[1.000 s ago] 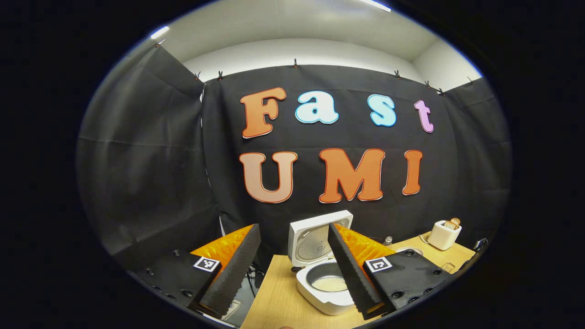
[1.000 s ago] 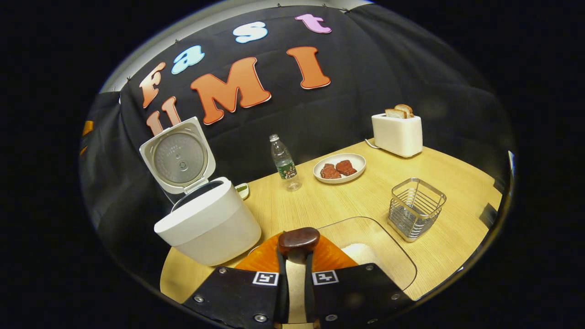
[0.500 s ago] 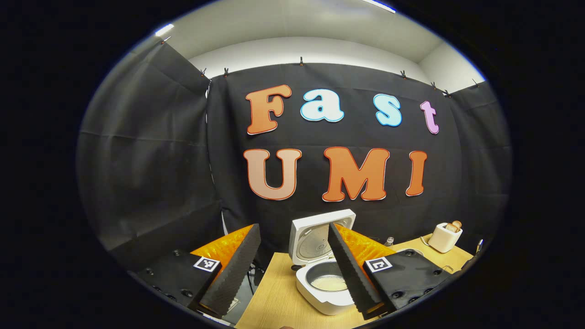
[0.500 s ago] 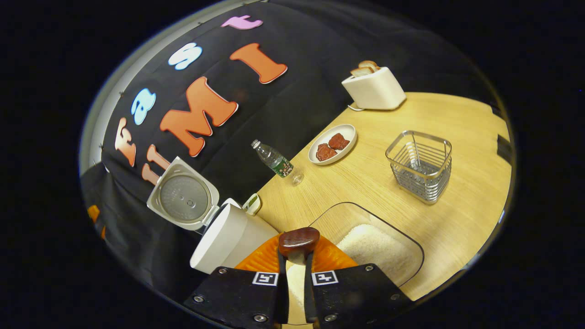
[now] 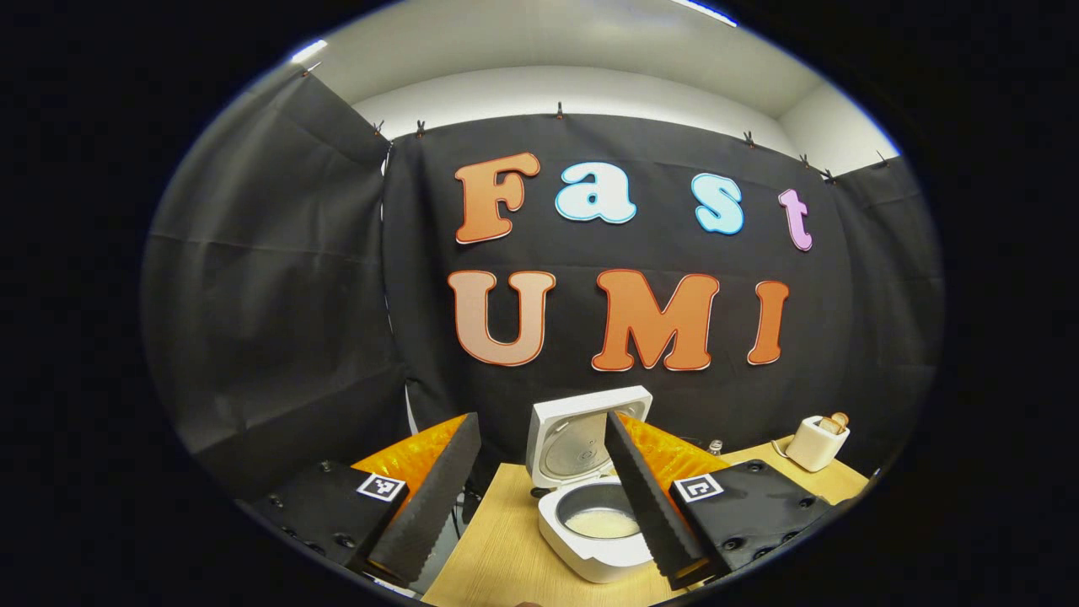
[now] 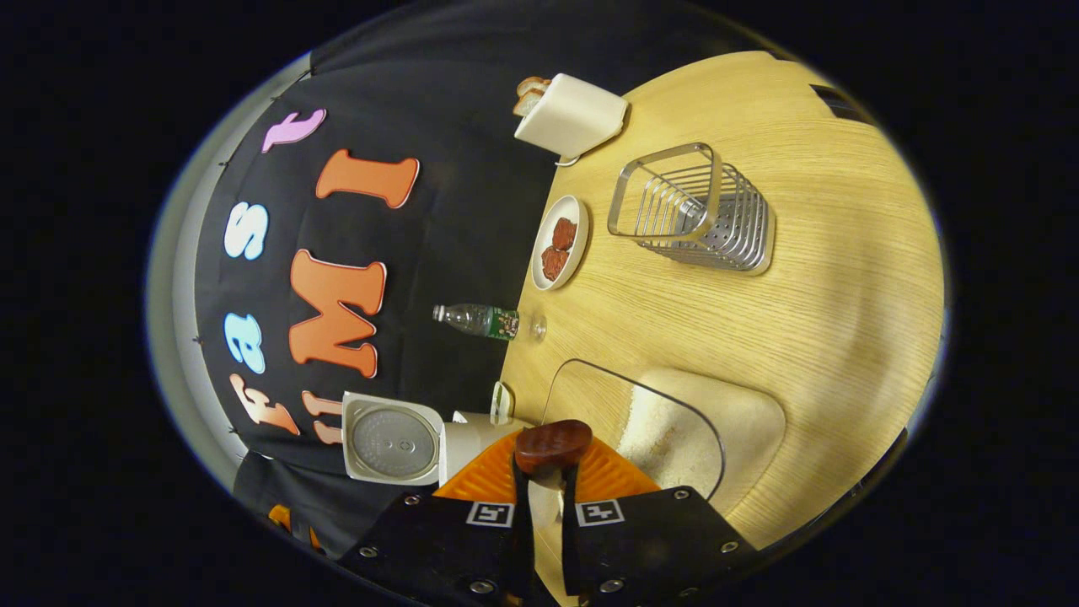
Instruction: Close the left gripper, press the button to open the rice cooker; take a wooden spoon from the chopstick holder with the right hand, scoop a spoonful of rice and pour it into the rice cooker, then put the wooden spoon back into the chopstick holder.
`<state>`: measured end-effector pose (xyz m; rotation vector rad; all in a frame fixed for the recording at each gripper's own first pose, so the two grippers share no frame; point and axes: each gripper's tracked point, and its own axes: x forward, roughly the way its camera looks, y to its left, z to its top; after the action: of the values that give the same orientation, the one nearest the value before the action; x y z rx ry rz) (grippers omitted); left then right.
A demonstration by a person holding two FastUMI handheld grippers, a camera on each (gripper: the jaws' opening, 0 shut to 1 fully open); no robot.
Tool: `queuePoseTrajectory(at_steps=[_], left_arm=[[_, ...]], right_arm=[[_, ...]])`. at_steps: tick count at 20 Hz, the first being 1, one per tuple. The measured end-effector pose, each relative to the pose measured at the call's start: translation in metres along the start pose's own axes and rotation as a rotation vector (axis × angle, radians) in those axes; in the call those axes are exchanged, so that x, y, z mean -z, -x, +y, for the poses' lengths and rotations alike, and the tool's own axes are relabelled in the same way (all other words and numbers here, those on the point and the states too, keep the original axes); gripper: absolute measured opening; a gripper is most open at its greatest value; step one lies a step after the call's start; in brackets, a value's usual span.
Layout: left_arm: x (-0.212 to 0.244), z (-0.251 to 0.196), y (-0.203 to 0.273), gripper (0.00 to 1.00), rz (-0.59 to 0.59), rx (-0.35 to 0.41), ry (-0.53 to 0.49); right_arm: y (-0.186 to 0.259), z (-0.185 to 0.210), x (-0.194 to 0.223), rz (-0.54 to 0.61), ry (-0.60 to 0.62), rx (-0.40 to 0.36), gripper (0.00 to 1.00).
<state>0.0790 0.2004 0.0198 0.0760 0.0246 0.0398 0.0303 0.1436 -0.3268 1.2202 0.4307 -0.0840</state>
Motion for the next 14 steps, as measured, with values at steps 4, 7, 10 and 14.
queuePoseTrajectory(at_steps=[4, 7, 10, 14], left_arm=[[-0.005, -0.005, -0.004, 1.00, -0.014, 0.005, 0.014], [-0.006, -0.010, -0.007, 1.00, -0.016, 0.001, 0.021], [-0.006, -0.013, -0.008, 1.00, -0.021, -0.004, 0.023], [-0.008, -0.014, -0.011, 1.00, -0.023, -0.011, 0.048]], right_arm=[[0.015, 0.021, -0.022, -0.023, -0.033, -0.041, 0.12], [0.023, 0.037, -0.030, -0.023, -0.077, -0.076, 0.12], [0.032, 0.052, -0.033, -0.006, -0.117, -0.103, 0.12], [0.040, 0.077, -0.034, 0.024, -0.152, -0.142, 0.12]])
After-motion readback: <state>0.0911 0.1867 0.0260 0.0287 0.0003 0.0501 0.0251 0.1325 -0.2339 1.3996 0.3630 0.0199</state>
